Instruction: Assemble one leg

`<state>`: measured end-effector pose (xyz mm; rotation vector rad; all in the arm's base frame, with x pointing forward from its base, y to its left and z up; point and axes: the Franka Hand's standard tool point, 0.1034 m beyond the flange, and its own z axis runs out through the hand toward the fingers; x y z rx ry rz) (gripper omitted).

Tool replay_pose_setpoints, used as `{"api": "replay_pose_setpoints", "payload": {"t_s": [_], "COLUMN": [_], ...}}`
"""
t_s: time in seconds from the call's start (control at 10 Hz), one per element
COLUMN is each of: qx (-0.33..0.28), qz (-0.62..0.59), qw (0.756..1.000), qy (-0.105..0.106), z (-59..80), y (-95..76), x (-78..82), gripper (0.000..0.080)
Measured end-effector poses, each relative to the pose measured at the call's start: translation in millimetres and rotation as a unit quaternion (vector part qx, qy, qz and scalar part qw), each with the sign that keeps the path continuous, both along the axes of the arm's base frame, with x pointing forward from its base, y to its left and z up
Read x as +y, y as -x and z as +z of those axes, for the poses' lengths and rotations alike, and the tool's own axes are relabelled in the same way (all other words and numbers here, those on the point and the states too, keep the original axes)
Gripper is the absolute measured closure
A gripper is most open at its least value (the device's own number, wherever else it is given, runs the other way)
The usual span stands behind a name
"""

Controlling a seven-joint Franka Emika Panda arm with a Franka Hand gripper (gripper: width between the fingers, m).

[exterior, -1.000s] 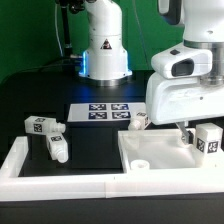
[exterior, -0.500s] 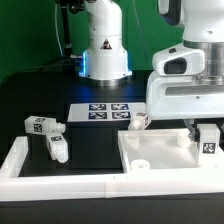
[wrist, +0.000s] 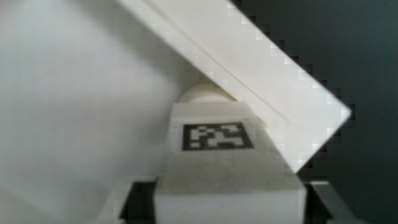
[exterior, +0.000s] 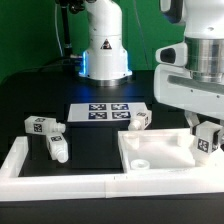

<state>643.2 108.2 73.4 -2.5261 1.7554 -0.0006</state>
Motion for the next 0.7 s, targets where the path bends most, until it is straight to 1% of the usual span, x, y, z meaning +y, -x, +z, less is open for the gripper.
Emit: {"api": "replay_pose_setpoints", "payload": {"t_s": [0.2, 0.3, 0.4, 0.5, 0.6, 0.7], "qx": [0.001, 0.001, 0.0, 0.0, -0.009, -0.012], "qz": [-0.068, -0.071, -0.053, -0.05, 0.049, 0.165], "qw": [0.998, 0.997, 0.999, 0.999, 0.999, 0.986], "qy": [-0.003, -0.005, -0.004, -0.005, 0.0, 0.004], "z": [-0.2, -0.6, -0.6, -0.7, -1.5, -3.8], "y": [1.1, 1.1, 1.1, 1.2, 0.1, 0.3], "x": [0.8, 0.2, 0.8, 1.5, 1.2, 1.2], "gripper": [0.0514, 0.0482, 0.0482, 0.03, 0.03, 0.0182]}}
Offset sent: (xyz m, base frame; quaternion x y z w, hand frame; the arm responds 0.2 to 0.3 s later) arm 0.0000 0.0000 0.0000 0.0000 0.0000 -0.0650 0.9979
